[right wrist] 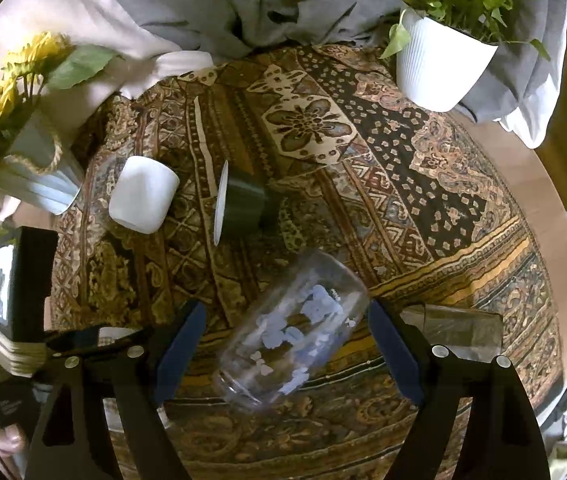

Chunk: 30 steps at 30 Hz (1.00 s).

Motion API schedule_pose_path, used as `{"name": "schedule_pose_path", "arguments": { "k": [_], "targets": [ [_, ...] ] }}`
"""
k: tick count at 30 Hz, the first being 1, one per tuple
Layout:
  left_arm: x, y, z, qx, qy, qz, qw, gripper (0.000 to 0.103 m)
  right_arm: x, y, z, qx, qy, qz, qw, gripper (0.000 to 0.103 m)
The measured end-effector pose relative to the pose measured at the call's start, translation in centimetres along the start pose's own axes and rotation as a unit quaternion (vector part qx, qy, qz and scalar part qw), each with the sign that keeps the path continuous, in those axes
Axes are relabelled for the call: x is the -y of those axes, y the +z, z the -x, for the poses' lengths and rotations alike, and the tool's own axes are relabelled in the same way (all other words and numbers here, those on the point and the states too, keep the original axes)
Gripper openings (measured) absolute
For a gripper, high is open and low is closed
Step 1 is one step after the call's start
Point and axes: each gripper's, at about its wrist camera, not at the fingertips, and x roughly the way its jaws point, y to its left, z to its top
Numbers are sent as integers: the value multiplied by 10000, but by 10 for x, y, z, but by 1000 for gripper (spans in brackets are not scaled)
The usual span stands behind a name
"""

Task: Flip cup upside down

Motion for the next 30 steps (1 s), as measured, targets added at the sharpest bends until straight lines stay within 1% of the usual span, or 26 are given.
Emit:
{"name": "schedule_pose_path", "arguments": {
  "k": [3,7,10,13,14,16,18,23,25,30],
  "targets": [
    [-1,-6,10,191,8,36,9998,53,0,-2,1,8,4,61,10000,83],
    [1,-16,32,582,45,17,9983,52,1,-5,5,26,84,98,9999,83],
    [1,-26,48,825,48,-2,9966,52,1,-8,13,113,135,155,9997,83],
    [-9,-31,63,1003,22,-7,9950,52,0,-12,23,241,131,275,9992,83],
    [-8,-36,64,1068,11,10,9943,52,0,-13,26,276,121,346,9989,83],
    [-2,-36,65,1163,-9,33,9932,52,0,-17,31,330,115,443,9984,83],
    [1,-49,68,1296,-32,51,9915,52,1,-21,35,367,125,512,9979,83],
    [4,-75,75,1580,59,124,9873,52,6,-33,41,440,106,714,9964,83],
    [6,-83,76,1630,89,101,9865,52,8,-37,42,451,123,765,9960,83],
    [7,-102,70,1684,-66,228,9854,52,12,-46,46,531,112,910,9944,83]
  ]
}}
